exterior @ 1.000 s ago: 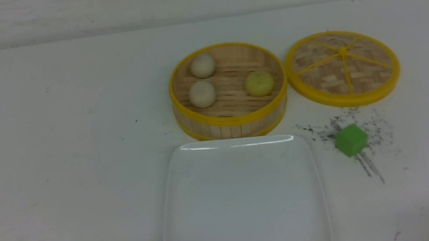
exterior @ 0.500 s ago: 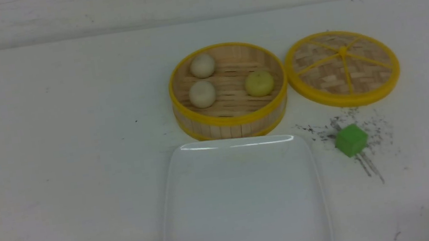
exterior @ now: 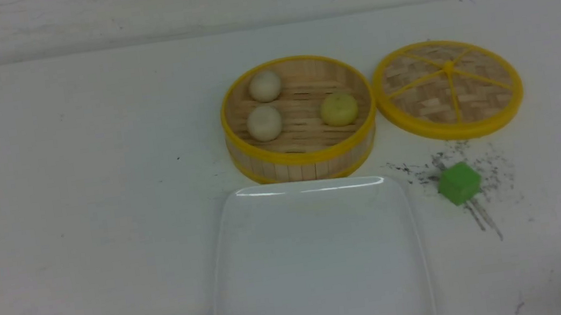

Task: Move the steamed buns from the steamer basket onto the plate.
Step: Use the right arm to grab the steamed stuffed bun that is closest to it

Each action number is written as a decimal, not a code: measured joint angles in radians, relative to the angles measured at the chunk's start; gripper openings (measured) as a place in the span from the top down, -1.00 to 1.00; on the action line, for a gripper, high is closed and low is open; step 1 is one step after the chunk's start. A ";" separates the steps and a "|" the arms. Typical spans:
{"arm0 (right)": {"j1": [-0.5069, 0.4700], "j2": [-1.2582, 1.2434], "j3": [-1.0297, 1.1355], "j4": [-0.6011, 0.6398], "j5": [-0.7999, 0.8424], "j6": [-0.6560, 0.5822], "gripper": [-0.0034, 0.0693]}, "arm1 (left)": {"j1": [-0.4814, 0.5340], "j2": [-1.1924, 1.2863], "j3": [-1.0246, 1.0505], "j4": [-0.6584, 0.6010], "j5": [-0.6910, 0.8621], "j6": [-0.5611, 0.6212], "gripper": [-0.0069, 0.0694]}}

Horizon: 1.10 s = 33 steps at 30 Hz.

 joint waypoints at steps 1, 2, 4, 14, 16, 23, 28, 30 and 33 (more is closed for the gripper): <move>0.000 0.000 0.000 0.014 0.001 0.009 0.24 | 0.000 0.000 0.000 0.000 0.000 0.000 0.18; 0.000 0.000 0.000 0.024 0.001 0.017 0.24 | 0.000 0.000 0.000 0.000 0.000 0.000 0.18; 0.000 0.000 0.000 0.038 0.001 0.034 0.24 | 0.000 0.000 0.000 0.000 0.000 0.000 0.18; 0.000 0.000 0.000 0.065 -0.010 0.090 0.24 | 0.000 0.000 0.000 0.000 0.000 0.000 0.18; 0.000 0.000 0.000 0.068 -0.021 0.112 0.24 | 0.000 0.000 0.000 0.000 0.000 0.000 0.18; 0.000 0.000 0.000 0.069 -0.003 0.130 0.24 | 0.000 0.000 0.000 0.000 0.000 0.000 0.18; 0.000 0.000 0.000 0.069 0.008 0.130 0.24 | 0.000 0.000 0.000 0.000 0.000 0.000 0.18; 0.000 0.000 0.000 0.069 0.009 0.131 0.24 | 0.000 0.000 0.000 0.000 0.000 0.000 0.18; 0.000 0.000 0.000 0.069 0.010 0.131 0.24 | 0.000 0.000 0.000 0.000 0.000 0.000 0.18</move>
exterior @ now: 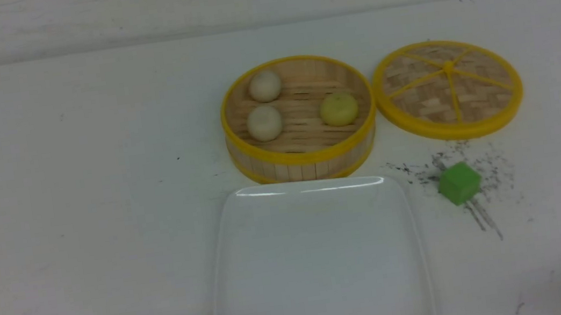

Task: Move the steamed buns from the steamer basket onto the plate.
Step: Use the right arm to grab the steamed stuffed bun that is closest to it

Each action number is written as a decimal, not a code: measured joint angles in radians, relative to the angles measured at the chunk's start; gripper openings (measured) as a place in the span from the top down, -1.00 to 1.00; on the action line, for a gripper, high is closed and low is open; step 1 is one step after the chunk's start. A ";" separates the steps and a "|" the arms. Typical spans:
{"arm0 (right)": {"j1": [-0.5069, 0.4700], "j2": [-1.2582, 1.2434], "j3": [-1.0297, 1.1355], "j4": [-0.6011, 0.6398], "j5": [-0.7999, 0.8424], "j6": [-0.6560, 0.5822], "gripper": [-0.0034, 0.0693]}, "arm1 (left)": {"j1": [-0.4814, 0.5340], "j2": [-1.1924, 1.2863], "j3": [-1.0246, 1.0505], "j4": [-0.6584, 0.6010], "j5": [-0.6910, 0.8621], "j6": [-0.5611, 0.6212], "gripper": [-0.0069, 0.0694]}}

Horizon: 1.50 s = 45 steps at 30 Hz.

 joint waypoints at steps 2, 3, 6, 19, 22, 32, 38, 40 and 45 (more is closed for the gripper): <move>0.000 0.000 0.000 0.000 -0.003 0.000 0.24 | 0.000 0.000 0.000 0.000 0.000 0.000 0.18; 0.000 0.000 0.000 0.000 -0.008 0.000 0.24 | 0.000 0.000 0.000 0.000 0.000 0.000 0.18; 0.000 0.000 0.000 0.000 -0.024 0.000 0.24 | 0.000 0.000 0.000 0.000 0.000 0.000 0.18; 0.000 0.000 0.000 0.004 -0.072 0.067 0.12 | 0.000 0.000 0.000 0.000 0.000 0.000 0.18; 0.000 0.000 0.000 0.004 -0.099 0.070 -0.05 | 0.000 0.000 0.000 0.003 0.000 0.000 0.18; 0.000 0.000 0.000 0.004 -0.107 0.070 -0.33 | 0.000 0.000 0.005 -0.079 -0.044 -0.001 0.18; 0.000 0.000 0.000 0.004 -0.107 0.070 -0.33 | 0.000 0.000 0.008 -0.329 -0.103 -0.001 0.18; 0.000 0.000 0.000 0.004 -0.107 0.070 -0.33 | 0.000 0.000 0.008 -0.439 -0.150 -0.001 0.18; 0.000 0.000 0.000 0.004 -0.096 0.070 -0.33 | 0.000 0.000 0.008 -0.534 -0.267 -0.001 0.18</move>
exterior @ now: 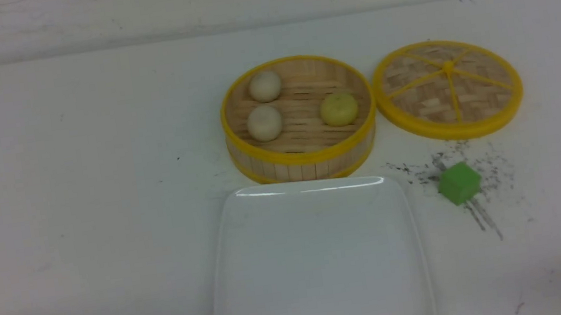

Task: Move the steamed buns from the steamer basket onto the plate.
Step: Use the right arm to grab the steamed stuffed bun that is closest to it

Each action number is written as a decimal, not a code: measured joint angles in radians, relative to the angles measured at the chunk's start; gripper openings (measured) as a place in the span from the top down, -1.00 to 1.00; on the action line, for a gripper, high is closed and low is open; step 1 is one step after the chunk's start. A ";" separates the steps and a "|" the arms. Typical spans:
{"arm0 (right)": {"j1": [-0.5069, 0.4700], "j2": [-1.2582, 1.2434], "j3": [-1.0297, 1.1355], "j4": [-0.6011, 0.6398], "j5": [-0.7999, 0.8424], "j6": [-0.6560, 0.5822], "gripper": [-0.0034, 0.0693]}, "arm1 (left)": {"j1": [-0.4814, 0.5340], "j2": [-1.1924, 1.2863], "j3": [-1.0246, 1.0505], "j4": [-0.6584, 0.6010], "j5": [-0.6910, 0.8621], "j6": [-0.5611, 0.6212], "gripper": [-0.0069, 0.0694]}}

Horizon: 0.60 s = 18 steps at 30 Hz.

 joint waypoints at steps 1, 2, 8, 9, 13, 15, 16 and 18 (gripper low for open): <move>0.000 0.000 0.000 0.000 0.002 0.000 -0.33 | 0.000 0.000 0.000 -0.016 -0.014 -0.001 0.18; 0.000 0.000 0.000 0.000 0.009 0.000 -0.33 | 0.000 0.000 0.000 -0.033 -0.029 0.000 0.18; 0.000 0.000 0.000 0.000 0.013 0.000 -0.33 | 0.000 0.000 0.000 -0.162 -0.045 -0.003 0.18; 0.000 0.000 0.000 0.000 0.014 0.000 -0.33 | 0.000 0.000 0.000 -0.169 -0.045 -0.003 0.18; 0.000 0.000 0.000 0.000 0.012 0.000 -0.33 | 0.000 0.000 0.000 -0.202 -0.040 -0.003 0.18; 0.000 0.000 0.000 0.000 0.008 0.000 -0.33 | 0.000 0.000 0.000 -0.211 -0.037 -0.003 0.18; 0.000 0.000 0.000 0.000 0.003 0.000 -0.33 | 0.000 0.000 0.000 -0.216 -0.035 -0.003 0.18; 0.000 0.000 0.000 -0.011 -0.012 0.000 -0.33 | 0.000 0.000 0.000 -0.222 -0.028 -0.003 0.18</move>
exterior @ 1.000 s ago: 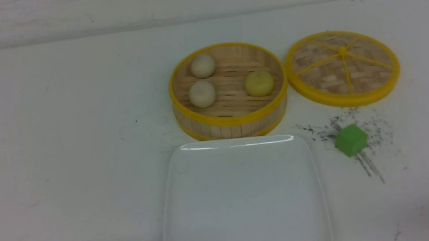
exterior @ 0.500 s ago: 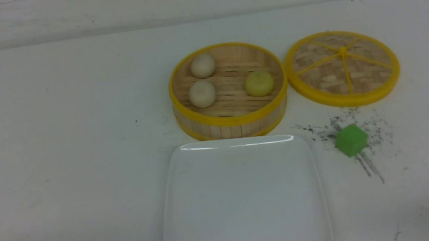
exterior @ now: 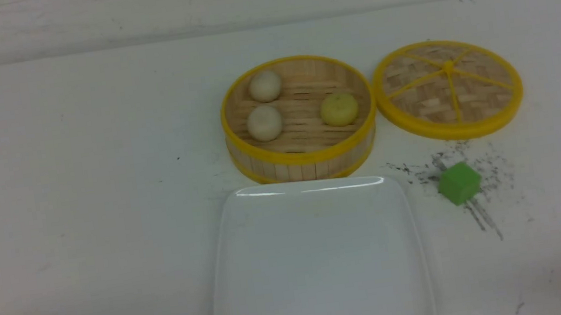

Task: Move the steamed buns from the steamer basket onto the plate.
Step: Use the right arm to grab the steamed stuffed bun that is closest to it

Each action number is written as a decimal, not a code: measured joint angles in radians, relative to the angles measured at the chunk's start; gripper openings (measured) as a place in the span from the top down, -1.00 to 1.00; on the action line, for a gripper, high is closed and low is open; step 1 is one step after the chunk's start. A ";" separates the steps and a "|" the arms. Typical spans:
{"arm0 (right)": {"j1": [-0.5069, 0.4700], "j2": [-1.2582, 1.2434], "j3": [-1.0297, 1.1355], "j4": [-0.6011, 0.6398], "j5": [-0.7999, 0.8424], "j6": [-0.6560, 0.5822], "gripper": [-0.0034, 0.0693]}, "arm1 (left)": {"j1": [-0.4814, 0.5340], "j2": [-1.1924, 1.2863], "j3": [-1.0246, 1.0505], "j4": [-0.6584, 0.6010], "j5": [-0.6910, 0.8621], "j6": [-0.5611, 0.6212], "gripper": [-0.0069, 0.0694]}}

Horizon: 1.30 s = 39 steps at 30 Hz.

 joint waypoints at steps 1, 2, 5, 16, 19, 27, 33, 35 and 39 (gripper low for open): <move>0.000 0.000 0.000 0.000 0.000 0.000 -0.33 | 0.000 0.000 0.000 -0.001 0.000 0.000 0.18; 0.000 0.000 0.000 -0.006 0.000 0.000 -0.33 | 0.000 0.000 0.000 -0.003 0.000 0.000 0.18; 0.000 0.000 0.000 -0.008 0.000 0.000 -0.33 | 0.000 0.000 0.000 -0.009 0.000 0.000 0.18; 0.000 0.000 0.000 -0.015 -0.019 0.000 -0.33 | 0.000 0.000 0.000 -0.154 0.005 0.020 0.18; 0.000 0.000 0.000 -0.019 -0.044 0.000 -0.33 | 0.000 0.000 0.000 -0.156 -0.003 0.025 0.18; 0.020 0.002 -0.035 -0.079 -0.016 0.008 -0.33 | 0.000 0.000 0.000 -0.137 0.135 0.177 0.12; 0.133 0.091 -0.134 -0.116 0.028 0.020 -0.35 | 0.000 0.000 -0.019 -0.195 0.223 0.339 -0.23; 0.172 0.119 -0.168 -0.150 0.034 0.020 -0.35 | 0.000 0.000 -0.038 -0.201 0.227 0.368 -0.31; 0.288 0.232 -0.276 -0.255 0.092 0.018 -0.35 | 0.000 0.000 -0.131 -0.204 0.233 0.412 -0.43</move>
